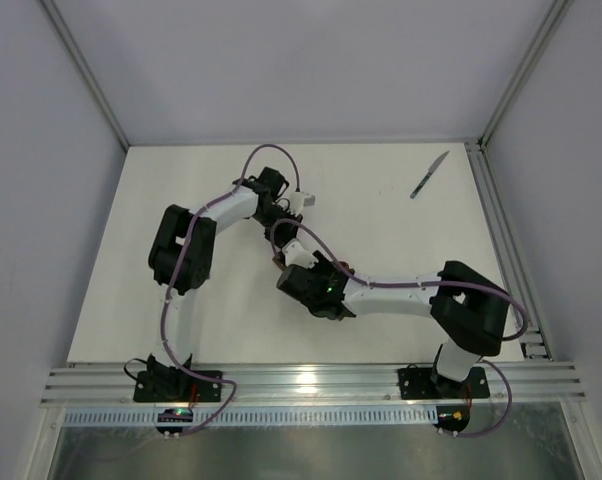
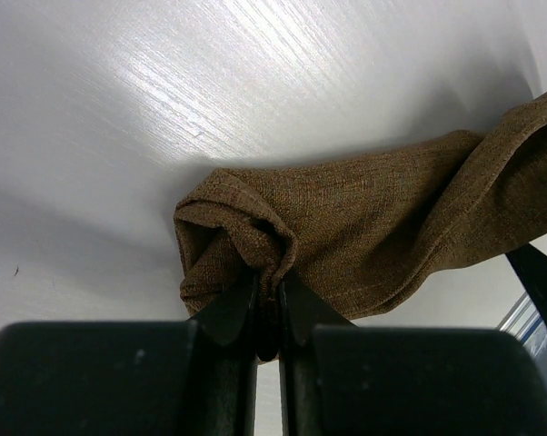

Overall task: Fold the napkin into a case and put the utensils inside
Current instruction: Fold the 2/3-rectangle-folded napkin at the center of the board.

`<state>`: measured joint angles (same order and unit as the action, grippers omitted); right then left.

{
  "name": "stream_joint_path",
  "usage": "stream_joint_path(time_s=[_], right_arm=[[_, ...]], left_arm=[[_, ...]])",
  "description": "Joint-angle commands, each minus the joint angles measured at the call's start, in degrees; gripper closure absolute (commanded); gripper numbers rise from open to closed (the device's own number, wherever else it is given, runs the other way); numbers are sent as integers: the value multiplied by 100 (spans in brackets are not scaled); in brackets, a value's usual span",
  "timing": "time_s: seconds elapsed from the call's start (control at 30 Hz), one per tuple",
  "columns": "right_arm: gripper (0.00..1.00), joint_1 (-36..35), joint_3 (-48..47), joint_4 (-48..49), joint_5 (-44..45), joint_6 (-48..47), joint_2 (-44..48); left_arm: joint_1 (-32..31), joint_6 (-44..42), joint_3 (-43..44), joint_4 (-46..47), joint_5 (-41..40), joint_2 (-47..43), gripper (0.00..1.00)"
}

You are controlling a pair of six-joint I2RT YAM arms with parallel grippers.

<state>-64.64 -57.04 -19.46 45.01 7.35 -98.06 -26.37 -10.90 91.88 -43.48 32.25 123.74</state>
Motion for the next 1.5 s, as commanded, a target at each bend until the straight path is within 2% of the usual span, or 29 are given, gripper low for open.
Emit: stream_joint_path(time_s=[0.0, 0.17, 0.3, 0.33, 0.37, 0.43, 0.47, 0.5, 0.6, 0.77, 0.83, 0.9, 0.93, 1.0, 1.03, 1.1, 1.17, 1.2, 1.23, 1.27, 1.37, 1.4, 1.43, 1.47], right_arm=[[46, 13, 236, 171, -449, 46, 725], [43, 258, 640, 58, -1441, 687, 1893], [39, 802, 1080, -355, -2416, 1609, 2719], [38, 1169, 1211, -400, -2906, 1820, 2861], [31, 1347, 1491, -418, -3137, 2144, 2993], [23, 1629, 1791, -278, -3454, 2296, 3380], [15, 1682, 2071, -173, -3499, 2349, 3494], [13, 1761, 2204, 98, -3604, 2349, 3635], [13, 1990, 2565, 652, -4131, 2236, 3671], [13, 2148, 3004, 1137, -4264, 2138, 3453], [18, 2298, 3128, 1374, -4282, 2165, 3329], [28, 2333, 3172, 1559, -4325, 2165, 2996], [39, 2342, 3164, 1621, -4369, 2174, 2873], [52, 2342, 3172, 1814, -4414, 2200, 2565], [62, 2333, 3181, 1858, -4414, 2244, 2503], [68, 2342, 3225, 1902, -4414, 2323, 2441], [68, 2368, 3251, 1859, -4387, 2367, 2511], [67, 2386, 3251, 1754, -4378, 2350, 2677], [62, 2377, 3217, 1666, -4387, 2323, 2791], [52, 2386, 3190, 1543, -4378, 2262, 2940], [40, 2421, 3006, 937, -4229, 1964, 3739], [32, 2491, 2962, 744, -4272, 1815, 3950], [28, 2596, 2892, 716, -4395, 1770, 4292], [25, 2745, 2839, 716, -4875, 1717, 4382]], left_arm=[[18, -115, -346, -222, -562, 220, 100], [18, -97, -381, -213, -492, 203, 100], [18, -88, -416, -187, -465, 177, 100], [18, -88, -433, -178, -465, 168, 100], [18, -88, -434, -161, -448, 159, 100], [18, -71, -425, -169, -439, 168, 100], [18, -62, -425, -178, -430, 168, 100], [18, -36, -425, -178, -421, 176, 100], [18, -27, -434, -178, -421, 168, 100], [18, -27, -451, -195, -421, 115, 100], [18, -18, -451, -196, -412, 89, 100], [18, -9, -460, -213, -413, 89, 100], [18, -9, -460, -213, -421, 80, 100], [18, -9, -469, -222, -421, 62, 100], [18, -9, -504, -213, -421, 62, 100], [18, 8, -556, -187, -447, 45, 100], [18, 0, -635, -160, -456, 18, 100], [18, -9, -662, -152, -439, 18, 100], [18, 0, -680, -143, -439, 10, 100], [18, 0, -715, -134, -439, -8, 100], [18, -9, -785, -90, -439, -78, 100], [18, -9, -829, -81, -430, -96, 100], [18, 0, -847, -73, -413, -139, 100], [9, 0, -855, -55, -421, -157, 100]])
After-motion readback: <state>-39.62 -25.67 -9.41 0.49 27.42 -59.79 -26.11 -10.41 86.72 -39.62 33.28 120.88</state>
